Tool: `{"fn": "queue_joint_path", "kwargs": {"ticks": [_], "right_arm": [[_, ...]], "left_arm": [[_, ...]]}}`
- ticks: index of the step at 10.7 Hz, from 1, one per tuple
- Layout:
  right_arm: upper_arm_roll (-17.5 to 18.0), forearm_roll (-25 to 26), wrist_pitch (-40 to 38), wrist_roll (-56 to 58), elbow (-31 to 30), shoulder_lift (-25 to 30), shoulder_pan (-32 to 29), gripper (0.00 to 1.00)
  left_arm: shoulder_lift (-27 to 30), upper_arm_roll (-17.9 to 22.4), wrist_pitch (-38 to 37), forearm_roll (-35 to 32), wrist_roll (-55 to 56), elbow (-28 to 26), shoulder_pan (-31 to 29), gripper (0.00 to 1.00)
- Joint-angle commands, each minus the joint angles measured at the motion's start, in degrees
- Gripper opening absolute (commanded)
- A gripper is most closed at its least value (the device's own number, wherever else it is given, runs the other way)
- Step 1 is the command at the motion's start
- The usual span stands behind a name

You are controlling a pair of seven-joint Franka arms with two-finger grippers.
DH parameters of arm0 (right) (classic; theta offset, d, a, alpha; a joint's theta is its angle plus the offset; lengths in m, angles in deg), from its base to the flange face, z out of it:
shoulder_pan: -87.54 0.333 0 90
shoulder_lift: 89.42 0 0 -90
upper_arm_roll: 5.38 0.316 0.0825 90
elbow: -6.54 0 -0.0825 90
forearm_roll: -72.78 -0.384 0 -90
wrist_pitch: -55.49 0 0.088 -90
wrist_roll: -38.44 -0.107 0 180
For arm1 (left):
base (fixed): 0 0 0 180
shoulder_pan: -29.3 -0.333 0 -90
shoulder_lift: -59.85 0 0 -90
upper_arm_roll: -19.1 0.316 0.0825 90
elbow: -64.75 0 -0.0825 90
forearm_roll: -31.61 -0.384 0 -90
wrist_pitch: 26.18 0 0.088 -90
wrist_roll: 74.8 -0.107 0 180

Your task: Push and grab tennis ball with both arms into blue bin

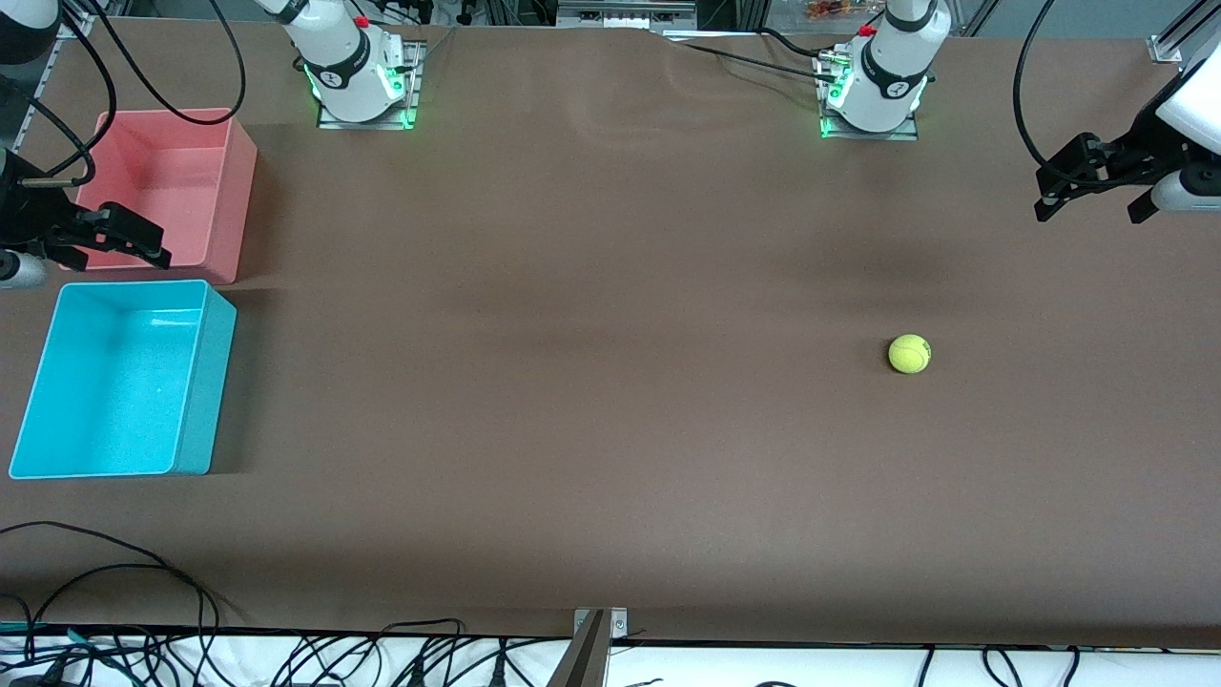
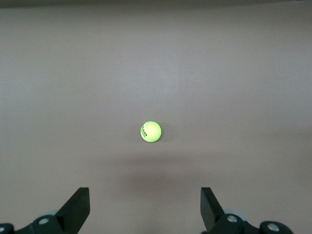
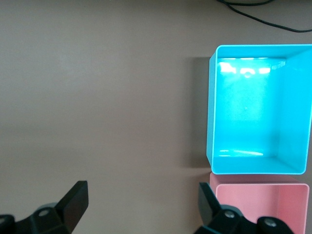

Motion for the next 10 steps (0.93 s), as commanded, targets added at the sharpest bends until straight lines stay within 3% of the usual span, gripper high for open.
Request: {"fn": "queue_joint_path", "kwargs": {"ticks": [1, 10], "right_arm": [[0.4, 0.4, -1.1, -0.7, 1.5, 0.0, -0.3, 1.00], [0.4, 0.3, -1.0, -0.7, 1.5, -0.1, -0.4, 1.00]], "left_arm": [[-2.1, -0.4, -0.7, -1.2, 0.1, 1.2, 0.6, 1.00], [-2.1, -0.7, -0.6, -0.5, 0.1, 1.4, 0.7, 1.00]]}}
